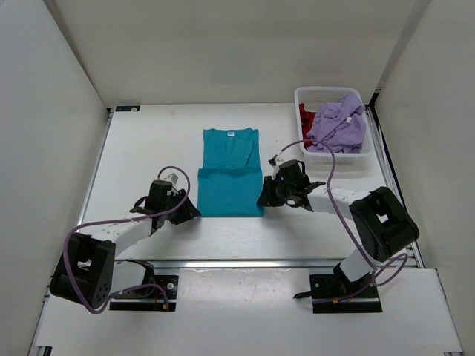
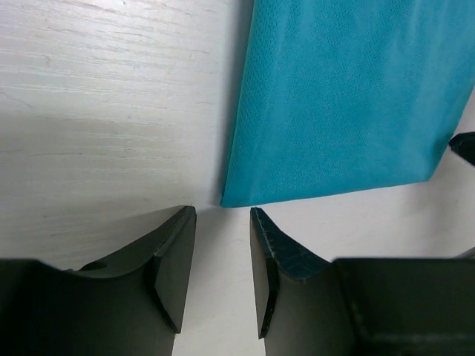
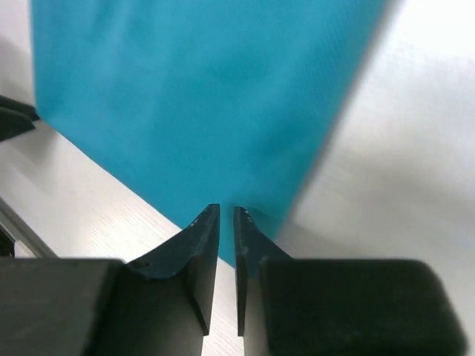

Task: Fold and stack the t-shirts
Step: Grab one side of the 2/3 rectangular tshirt with both arms

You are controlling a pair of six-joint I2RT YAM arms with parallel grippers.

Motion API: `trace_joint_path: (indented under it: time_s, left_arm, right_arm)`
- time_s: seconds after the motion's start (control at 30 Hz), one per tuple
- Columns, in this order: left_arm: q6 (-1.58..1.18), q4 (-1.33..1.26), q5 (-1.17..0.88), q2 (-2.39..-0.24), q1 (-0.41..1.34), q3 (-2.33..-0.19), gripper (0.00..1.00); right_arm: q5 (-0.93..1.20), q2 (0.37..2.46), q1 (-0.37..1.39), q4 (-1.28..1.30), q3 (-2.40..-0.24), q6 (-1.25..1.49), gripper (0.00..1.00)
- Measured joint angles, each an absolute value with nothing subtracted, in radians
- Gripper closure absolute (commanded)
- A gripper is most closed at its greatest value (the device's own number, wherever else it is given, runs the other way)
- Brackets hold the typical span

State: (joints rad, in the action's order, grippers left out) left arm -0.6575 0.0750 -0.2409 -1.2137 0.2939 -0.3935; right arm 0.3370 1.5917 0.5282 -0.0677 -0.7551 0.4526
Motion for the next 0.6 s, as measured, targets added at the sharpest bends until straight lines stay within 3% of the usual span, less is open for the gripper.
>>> trace_joint_path:
  time_s: [0.27,0.5,0.6]
  left_arm:
    - [-0.659,0.031,-0.225,-1.243,0.312,-0.394,0.61]
    - [-0.665,0.007,-0.216,-1.267,0.331,-0.395,0.72]
    - [-0.670,0.001,-0.213,-1.275,0.335,-0.396,0.82]
  right_arm:
    - [0.290,1.552,0.536,-0.054,-0.676,0.475,0.60]
    - [0.260,1.497,0.549,-0.062,-0.619,0.499,0.63]
    - [0.270,1.510,0.574,-0.081,-0.617,0.512,0.72]
